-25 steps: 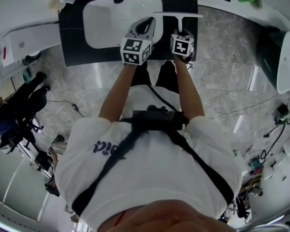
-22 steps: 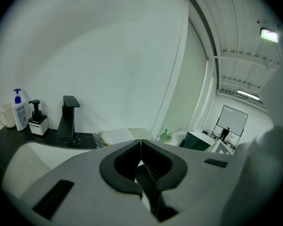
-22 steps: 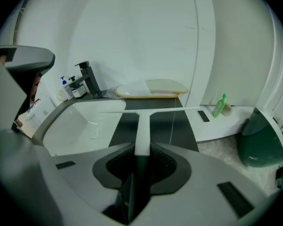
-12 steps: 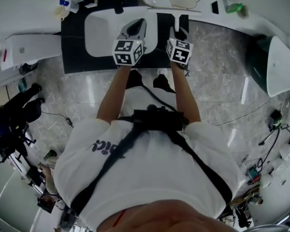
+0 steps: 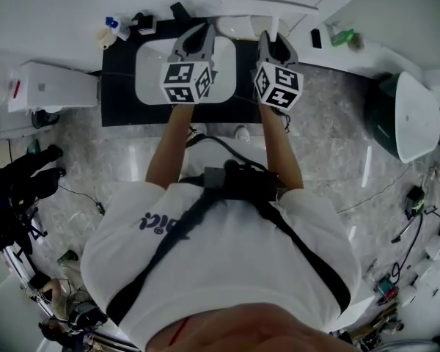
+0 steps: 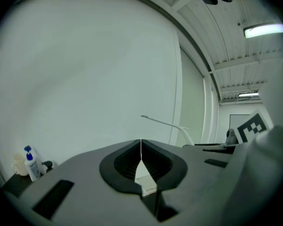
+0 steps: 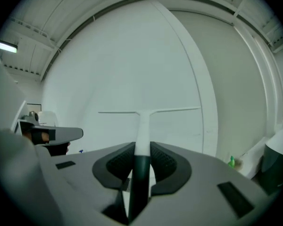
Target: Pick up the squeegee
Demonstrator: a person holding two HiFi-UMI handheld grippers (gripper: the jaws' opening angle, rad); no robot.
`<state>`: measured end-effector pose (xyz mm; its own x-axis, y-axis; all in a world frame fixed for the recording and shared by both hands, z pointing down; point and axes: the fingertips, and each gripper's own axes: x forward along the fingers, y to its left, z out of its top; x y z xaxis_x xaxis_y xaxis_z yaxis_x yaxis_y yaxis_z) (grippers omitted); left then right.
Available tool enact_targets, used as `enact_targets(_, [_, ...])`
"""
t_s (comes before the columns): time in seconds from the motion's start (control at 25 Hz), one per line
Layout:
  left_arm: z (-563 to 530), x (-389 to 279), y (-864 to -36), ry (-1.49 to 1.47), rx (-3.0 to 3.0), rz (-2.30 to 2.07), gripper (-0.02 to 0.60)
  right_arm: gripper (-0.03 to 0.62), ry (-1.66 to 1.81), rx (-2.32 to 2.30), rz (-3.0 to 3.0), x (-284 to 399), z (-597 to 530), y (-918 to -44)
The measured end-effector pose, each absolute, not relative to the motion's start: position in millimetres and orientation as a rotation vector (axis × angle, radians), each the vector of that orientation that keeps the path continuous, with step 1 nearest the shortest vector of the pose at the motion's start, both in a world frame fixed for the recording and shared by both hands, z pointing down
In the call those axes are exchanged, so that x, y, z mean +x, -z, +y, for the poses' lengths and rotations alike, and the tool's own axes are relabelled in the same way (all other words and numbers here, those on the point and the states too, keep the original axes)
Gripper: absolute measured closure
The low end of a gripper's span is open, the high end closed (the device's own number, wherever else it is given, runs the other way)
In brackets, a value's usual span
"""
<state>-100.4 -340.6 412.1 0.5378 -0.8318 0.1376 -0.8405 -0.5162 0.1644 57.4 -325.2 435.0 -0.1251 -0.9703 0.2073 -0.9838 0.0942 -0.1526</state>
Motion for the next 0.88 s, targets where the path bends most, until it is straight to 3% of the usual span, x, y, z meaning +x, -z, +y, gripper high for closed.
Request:
enact_targets(0.4, [-330.7, -98.7, -348.5, 0.023, 2.677, -1.483, 0.568, 0.494, -0.169, 2.118, -2.427, 51.0, -310.0, -348.0])
enact_targets(0.88, [-326.9, -95.7, -339.5, 0.039, 2.692, -1.474, 0.568, 0.494, -0.109, 2.116, -2.434, 45.4, -306.3, -334.9])
